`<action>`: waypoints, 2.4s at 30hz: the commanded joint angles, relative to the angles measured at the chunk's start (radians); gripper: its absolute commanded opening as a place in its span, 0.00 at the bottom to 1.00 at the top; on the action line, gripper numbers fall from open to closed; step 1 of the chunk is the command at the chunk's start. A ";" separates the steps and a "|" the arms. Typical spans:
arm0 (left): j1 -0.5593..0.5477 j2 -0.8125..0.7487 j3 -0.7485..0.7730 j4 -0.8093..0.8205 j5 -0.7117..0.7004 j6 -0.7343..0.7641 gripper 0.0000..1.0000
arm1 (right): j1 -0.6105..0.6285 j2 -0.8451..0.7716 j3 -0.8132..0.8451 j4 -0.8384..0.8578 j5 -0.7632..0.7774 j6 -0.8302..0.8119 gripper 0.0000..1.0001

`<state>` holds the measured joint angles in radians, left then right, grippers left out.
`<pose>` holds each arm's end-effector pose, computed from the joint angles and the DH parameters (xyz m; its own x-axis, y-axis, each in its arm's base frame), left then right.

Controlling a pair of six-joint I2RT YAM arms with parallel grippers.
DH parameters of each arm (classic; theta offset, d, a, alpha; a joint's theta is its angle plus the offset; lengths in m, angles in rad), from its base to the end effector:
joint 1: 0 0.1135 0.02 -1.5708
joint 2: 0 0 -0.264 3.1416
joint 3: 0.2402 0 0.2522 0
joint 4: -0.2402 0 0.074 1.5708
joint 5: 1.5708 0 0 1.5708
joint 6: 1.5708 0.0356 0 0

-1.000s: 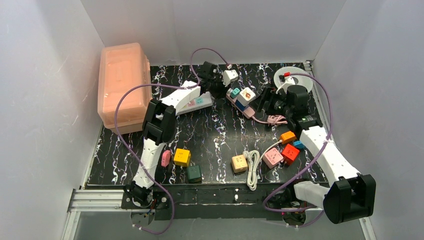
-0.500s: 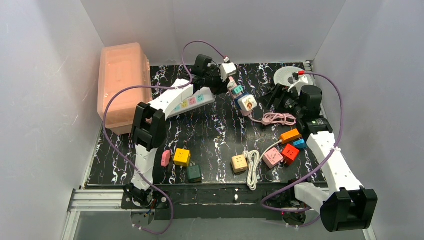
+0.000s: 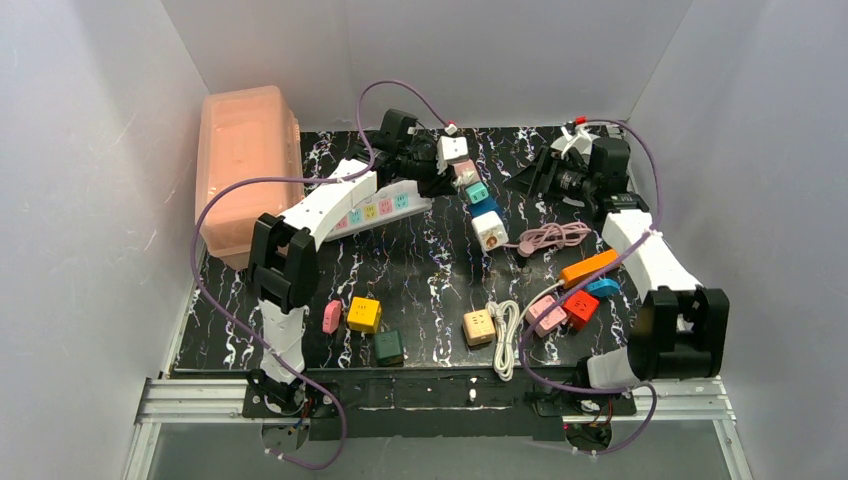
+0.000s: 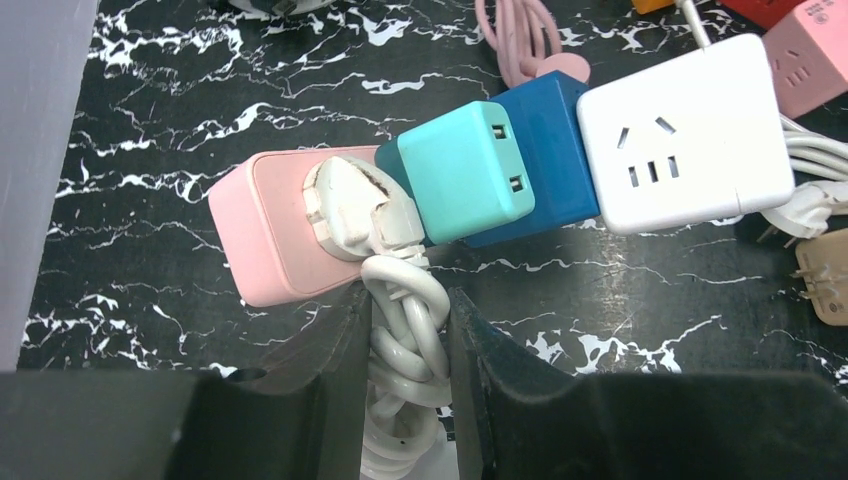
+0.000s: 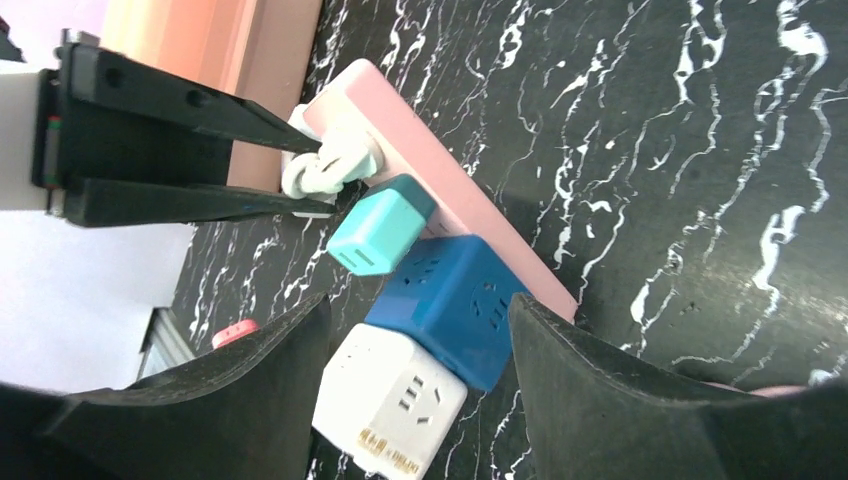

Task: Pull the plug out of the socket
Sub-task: Remove the plug from the socket.

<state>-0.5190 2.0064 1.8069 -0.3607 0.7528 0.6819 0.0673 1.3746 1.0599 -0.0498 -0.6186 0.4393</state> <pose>0.3944 -0.2533 0.3100 0.1869 0.4229 -0.8867 0.9623 0.1028 0.2519 0.3142 0.0419 0.3169 -0.5751 0.3085 -0.7577 -0.3875 0.7129 0.5845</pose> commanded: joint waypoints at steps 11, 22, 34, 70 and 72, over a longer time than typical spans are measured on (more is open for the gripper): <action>-0.004 -0.123 0.003 -0.017 0.147 0.110 0.00 | 0.027 0.142 0.146 0.307 -0.245 -0.049 0.83; -0.019 -0.132 -0.004 -0.027 0.164 0.111 0.00 | 0.128 0.303 0.317 0.165 -0.333 -0.290 0.77; -0.019 -0.158 -0.019 -0.046 0.165 0.145 0.00 | 0.190 0.421 0.401 0.163 -0.340 -0.334 0.64; -0.050 -0.227 0.027 -0.164 0.314 0.125 0.00 | 0.158 0.458 0.352 0.189 -0.299 -0.405 0.01; -0.059 -0.239 0.024 -0.174 0.332 0.125 0.00 | 0.158 0.460 0.354 0.190 -0.300 -0.404 0.01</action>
<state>-0.5343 1.9522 1.7760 -0.5056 0.8597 0.8280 0.2481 1.8336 1.4170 0.0765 -1.0286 0.0505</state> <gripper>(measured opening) 0.269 0.375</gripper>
